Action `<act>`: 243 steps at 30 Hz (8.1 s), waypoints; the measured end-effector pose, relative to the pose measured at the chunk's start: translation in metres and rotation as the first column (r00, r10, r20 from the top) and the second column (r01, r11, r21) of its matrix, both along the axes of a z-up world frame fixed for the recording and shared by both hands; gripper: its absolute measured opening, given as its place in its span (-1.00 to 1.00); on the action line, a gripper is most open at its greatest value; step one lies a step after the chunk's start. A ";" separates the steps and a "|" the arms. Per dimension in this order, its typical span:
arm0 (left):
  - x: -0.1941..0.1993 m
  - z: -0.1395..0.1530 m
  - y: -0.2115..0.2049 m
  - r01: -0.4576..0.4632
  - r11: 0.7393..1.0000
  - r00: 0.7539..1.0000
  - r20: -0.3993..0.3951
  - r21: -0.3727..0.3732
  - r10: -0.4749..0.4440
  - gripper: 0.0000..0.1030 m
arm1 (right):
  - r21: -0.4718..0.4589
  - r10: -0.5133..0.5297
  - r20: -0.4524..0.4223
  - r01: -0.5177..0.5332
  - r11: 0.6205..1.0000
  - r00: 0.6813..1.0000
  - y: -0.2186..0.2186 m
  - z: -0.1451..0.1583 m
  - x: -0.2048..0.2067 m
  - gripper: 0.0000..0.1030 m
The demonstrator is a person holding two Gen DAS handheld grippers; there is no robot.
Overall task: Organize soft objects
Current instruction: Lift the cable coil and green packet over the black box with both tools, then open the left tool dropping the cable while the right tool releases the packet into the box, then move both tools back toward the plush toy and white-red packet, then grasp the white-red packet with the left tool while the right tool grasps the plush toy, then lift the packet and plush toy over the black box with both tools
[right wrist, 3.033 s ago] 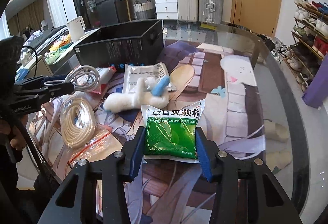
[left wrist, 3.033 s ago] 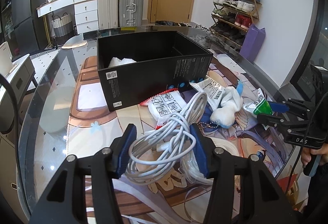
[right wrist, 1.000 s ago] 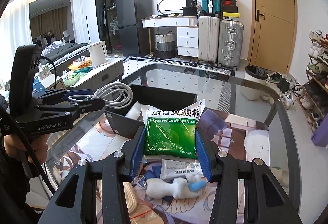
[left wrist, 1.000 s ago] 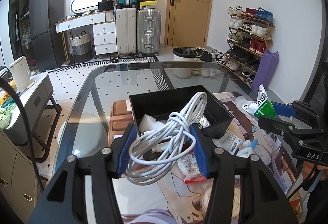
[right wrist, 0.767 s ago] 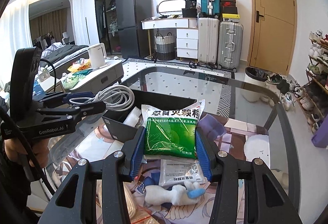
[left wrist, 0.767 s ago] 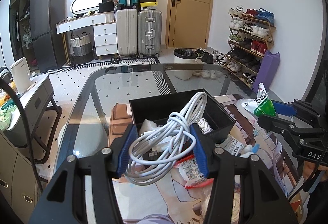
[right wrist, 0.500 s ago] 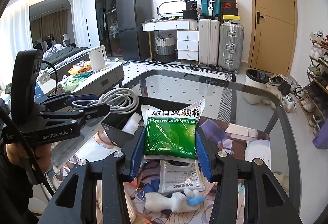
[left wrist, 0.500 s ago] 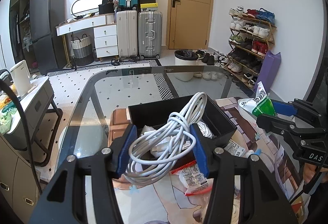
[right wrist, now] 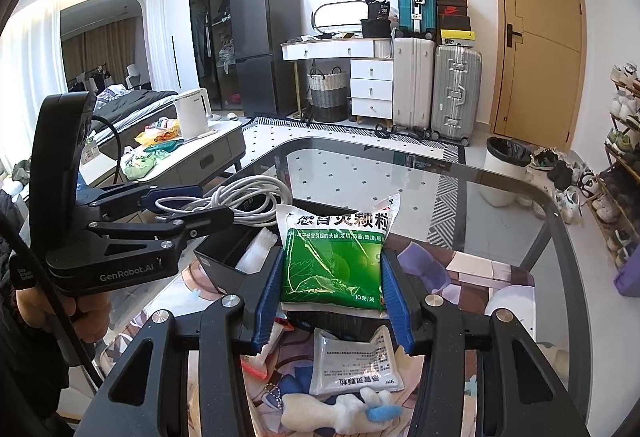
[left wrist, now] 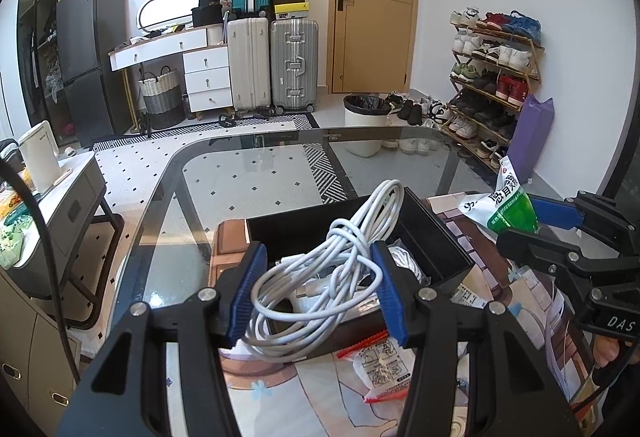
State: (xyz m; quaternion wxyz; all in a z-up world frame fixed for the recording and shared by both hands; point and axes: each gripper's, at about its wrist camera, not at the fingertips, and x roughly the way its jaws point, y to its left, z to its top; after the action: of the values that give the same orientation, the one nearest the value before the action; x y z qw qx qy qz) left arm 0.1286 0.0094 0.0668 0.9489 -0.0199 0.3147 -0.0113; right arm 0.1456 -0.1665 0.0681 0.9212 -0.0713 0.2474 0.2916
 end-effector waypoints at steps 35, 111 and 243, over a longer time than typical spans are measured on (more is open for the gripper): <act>0.056 -0.017 0.001 -0.013 1.000 0.997 -0.078 -0.009 0.012 0.02 | -0.068 0.023 -0.045 -0.026 0.997 0.999 0.025 -0.021 0.039 -0.08; -0.008 -0.031 -0.003 -0.047 0.999 0.994 -0.101 0.015 0.048 1.00 | -0.022 -0.086 -0.065 0.085 0.996 0.994 -0.038 -0.057 -0.004 0.99; -0.008 -0.078 -0.040 0.071 0.997 0.961 -0.265 -0.032 -0.077 -0.11 | 0.031 -0.009 -0.290 0.019 0.999 0.957 -0.052 -0.101 0.006 -0.36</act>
State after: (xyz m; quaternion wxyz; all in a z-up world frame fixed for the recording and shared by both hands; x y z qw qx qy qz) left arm 0.1209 -0.0308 -0.0108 0.8967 -0.0197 0.4397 -0.0475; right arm 0.1511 -0.2181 -0.0333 0.8782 -0.0109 0.3751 0.2965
